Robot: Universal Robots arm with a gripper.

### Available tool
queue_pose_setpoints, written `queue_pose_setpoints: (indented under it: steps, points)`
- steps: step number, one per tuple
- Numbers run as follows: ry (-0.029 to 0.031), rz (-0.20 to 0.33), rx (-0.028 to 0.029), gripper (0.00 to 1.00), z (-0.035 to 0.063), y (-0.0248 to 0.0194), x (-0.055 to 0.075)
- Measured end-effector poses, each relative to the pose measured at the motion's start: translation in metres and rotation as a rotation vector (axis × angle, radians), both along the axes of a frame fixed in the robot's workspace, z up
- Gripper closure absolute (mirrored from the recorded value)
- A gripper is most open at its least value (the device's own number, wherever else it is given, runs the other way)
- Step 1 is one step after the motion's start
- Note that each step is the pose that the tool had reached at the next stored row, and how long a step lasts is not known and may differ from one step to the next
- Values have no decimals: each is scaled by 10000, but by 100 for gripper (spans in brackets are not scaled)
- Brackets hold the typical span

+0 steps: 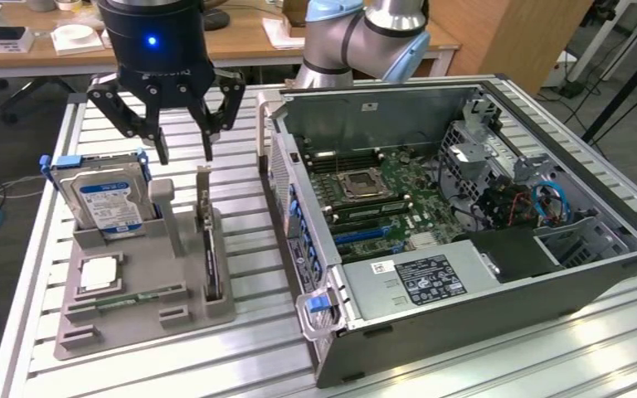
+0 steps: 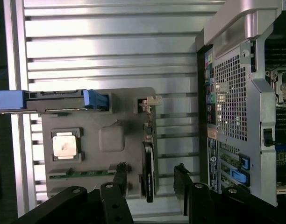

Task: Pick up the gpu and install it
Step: 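Pick up the gpu and move the gpu toward the slot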

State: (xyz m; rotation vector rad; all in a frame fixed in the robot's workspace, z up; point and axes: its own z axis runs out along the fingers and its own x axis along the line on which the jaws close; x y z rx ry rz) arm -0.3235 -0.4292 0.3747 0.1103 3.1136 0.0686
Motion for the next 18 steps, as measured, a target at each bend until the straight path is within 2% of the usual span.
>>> queue_pose_setpoints:
  steps: [12,18]
  points:
    - [0,-1,0,47,-70,-1,-2]
    - [1,0,0,47,-95,-19,-3]
